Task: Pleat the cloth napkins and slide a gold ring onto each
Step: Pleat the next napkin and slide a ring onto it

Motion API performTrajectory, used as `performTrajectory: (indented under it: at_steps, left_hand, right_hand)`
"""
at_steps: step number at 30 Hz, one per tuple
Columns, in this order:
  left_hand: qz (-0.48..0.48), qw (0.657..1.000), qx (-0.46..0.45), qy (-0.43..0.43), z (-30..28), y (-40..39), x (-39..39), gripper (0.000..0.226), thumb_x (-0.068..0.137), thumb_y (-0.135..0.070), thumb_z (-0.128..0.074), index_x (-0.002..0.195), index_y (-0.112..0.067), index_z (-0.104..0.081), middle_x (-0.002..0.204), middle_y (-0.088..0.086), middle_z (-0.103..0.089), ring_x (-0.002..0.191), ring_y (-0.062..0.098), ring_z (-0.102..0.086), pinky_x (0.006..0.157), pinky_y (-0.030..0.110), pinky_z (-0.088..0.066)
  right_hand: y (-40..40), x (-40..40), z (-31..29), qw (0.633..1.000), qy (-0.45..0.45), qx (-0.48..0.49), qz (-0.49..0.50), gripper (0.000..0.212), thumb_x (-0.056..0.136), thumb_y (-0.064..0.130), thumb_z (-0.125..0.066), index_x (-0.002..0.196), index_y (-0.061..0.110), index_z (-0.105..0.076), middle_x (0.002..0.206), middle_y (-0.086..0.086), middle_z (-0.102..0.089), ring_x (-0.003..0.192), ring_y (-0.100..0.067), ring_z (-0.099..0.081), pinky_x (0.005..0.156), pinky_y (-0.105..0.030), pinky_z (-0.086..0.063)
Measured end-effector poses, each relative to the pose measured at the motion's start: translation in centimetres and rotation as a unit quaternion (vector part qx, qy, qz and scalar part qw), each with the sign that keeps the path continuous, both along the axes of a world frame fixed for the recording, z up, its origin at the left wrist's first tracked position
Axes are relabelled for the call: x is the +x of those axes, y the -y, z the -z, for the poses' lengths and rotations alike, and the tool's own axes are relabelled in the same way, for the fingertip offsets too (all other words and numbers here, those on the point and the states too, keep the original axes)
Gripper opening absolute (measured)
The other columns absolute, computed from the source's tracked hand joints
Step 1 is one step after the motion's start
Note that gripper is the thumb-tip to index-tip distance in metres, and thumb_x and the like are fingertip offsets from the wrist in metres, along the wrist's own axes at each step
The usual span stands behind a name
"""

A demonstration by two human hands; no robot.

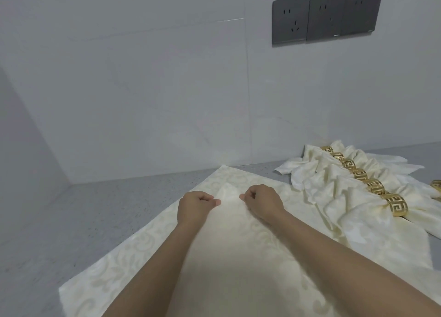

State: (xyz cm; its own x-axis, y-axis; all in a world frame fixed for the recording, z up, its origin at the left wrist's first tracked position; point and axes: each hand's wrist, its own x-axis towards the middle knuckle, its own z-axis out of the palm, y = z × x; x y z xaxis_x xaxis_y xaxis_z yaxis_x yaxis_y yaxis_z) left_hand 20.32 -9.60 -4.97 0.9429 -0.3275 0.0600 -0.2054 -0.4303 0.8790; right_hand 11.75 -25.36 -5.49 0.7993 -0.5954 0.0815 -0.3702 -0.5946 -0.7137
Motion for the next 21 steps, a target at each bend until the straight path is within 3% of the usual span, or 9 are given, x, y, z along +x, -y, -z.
performTrajectory:
  at_steps: [4,7,10,15,21]
  left_hand:
    - [-0.012,1.0,0.015,0.016,0.5,0.2,0.1,0.012,0.072,-0.029,-0.08,0.072,-0.023,-0.07,0.076,-0.013,-0.068,0.075,0.007,-0.063,0.074,0.028,-0.051]
    - [-0.007,0.999,0.018,0.043,0.9,0.1,0.1,0.012,0.073,-0.031,-0.079,0.07,-0.026,-0.068,0.06,-0.014,-0.06,0.063,0.006,-0.058,0.066,0.024,-0.047]
    - [0.017,0.999,-0.011,0.037,1.0,-0.1,0.4,0.011,0.075,-0.027,-0.079,0.07,-0.024,-0.068,0.056,-0.015,-0.057,0.058,0.005,-0.054,0.062,0.021,-0.043]
    - [0.119,0.991,-0.063,-0.019,0.1,-1.7,0.7,0.005,0.076,-0.018,-0.078,0.076,-0.022,-0.075,0.073,-0.008,-0.071,0.068,0.004,-0.062,0.066,0.019,-0.046]
    - [0.21,0.978,0.0,0.001,-0.2,-3.0,0.8,0.015,0.072,-0.012,-0.081,0.07,-0.026,-0.077,0.091,-0.006,-0.07,0.082,0.004,-0.065,0.077,0.02,-0.049]
  right_hand:
    - [0.0,-0.1,0.5,0.999,0.018,-0.033,0.0,0.033,0.091,0.037,-0.057,0.061,0.025,-0.048,0.061,0.012,-0.05,0.069,-0.013,-0.05,0.054,-0.023,-0.033]
    - [0.2,-0.1,1.0,0.998,0.047,-0.029,-0.007,0.016,0.088,0.034,-0.06,0.075,0.026,-0.059,0.064,0.015,-0.05,0.073,-0.009,-0.049,0.055,-0.018,-0.033]
    - [0.7,-0.1,1.0,0.996,0.083,0.035,-0.02,0.004,0.086,0.027,-0.065,0.089,0.025,-0.068,0.069,0.013,-0.054,0.065,-0.004,-0.051,0.059,-0.015,-0.038]
    - [1.4,-1.9,-0.2,0.967,0.108,0.205,-0.107,0.004,0.085,0.015,-0.069,0.087,0.014,-0.072,0.057,0.008,-0.051,0.04,-0.005,-0.04,0.041,-0.016,-0.033]
    - [3.2,-3.3,-0.7,0.971,0.047,0.118,-0.202,0.009,0.081,0.014,-0.074,0.087,0.019,-0.077,0.086,0.009,-0.067,0.067,0.008,-0.054,0.066,-0.006,-0.038]
